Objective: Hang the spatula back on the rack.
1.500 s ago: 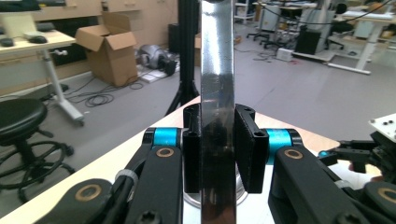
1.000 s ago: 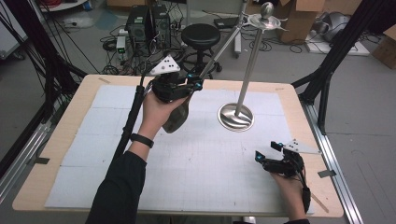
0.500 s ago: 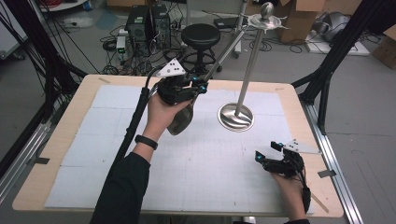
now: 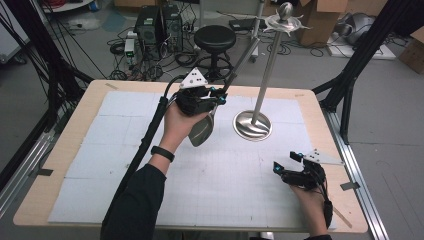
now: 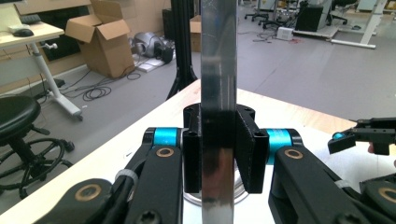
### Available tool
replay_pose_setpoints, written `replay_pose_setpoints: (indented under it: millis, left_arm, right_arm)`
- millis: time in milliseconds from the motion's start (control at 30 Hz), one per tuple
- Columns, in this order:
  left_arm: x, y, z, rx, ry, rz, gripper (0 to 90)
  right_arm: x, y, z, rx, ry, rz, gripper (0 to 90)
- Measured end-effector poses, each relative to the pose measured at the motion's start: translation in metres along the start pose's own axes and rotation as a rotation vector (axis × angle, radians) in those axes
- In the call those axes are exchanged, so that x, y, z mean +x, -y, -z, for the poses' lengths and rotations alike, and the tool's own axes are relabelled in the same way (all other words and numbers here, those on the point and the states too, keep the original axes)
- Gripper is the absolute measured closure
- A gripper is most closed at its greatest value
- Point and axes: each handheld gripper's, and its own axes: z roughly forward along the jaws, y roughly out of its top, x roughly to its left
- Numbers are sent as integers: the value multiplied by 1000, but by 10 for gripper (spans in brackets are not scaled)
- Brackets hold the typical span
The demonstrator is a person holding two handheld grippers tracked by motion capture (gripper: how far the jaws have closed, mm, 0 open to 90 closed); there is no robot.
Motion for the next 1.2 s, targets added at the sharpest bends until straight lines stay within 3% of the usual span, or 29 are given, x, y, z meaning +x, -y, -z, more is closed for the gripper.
replay_pose_setpoints:
  millis: [100, 133, 167, 267, 367, 533, 633, 733, 833, 867, 1067, 1100, 1200]
  left_arm:
    - [0, 0, 0, -9, 6, 11, 719]
    - [0, -4, 3, -42, 10, 6, 719]
    - [0, -6, 4, -46, 6, 7, 724]
    - [0, -9, 5, -49, -7, -1, 802]
    - [-1, -7, 4, -26, -3, 17, 734]
    - [-7, -8, 9, -10, 3, 1, 630]
    - [-6, -8, 21, -15, 16, 21, 562]
    - [-7, -5, 33, -16, 12, 7, 496]
    - [-4, 4, 56, -10, 26, 22, 416]
    - [-4, 4, 56, -10, 26, 22, 406]
    - [0, 22, 105, -67, 66, 32, 319]
    - [0, 22, 105, -67, 66, 32, 302]
    - [4, 32, 126, -83, 69, 24, 276]
  right_arm:
    - [0, 0, 0, 1, 1, 0, 165]
    - [0, 0, -1, 2, 0, 1, 165]
    - [0, 0, -1, 2, -1, 1, 165]
    - [1, 0, -1, 2, 1, 4, 165]
    - [1, 0, 0, 1, -1, 6, 166]
    - [0, 0, 0, -1, -2, 3, 166]
    - [1, 0, 0, -5, -1, 5, 167]
    - [1, -1, 0, -7, 0, 6, 168]
    - [2, -2, 1, -11, 2, 10, 167]
    - [2, -2, 1, -11, 2, 10, 167]
    - [4, -3, 2, -13, -1, 12, 167]
    - [4, -3, 2, -13, -1, 12, 167]
    - [5, -4, 2, -12, -2, 13, 167]
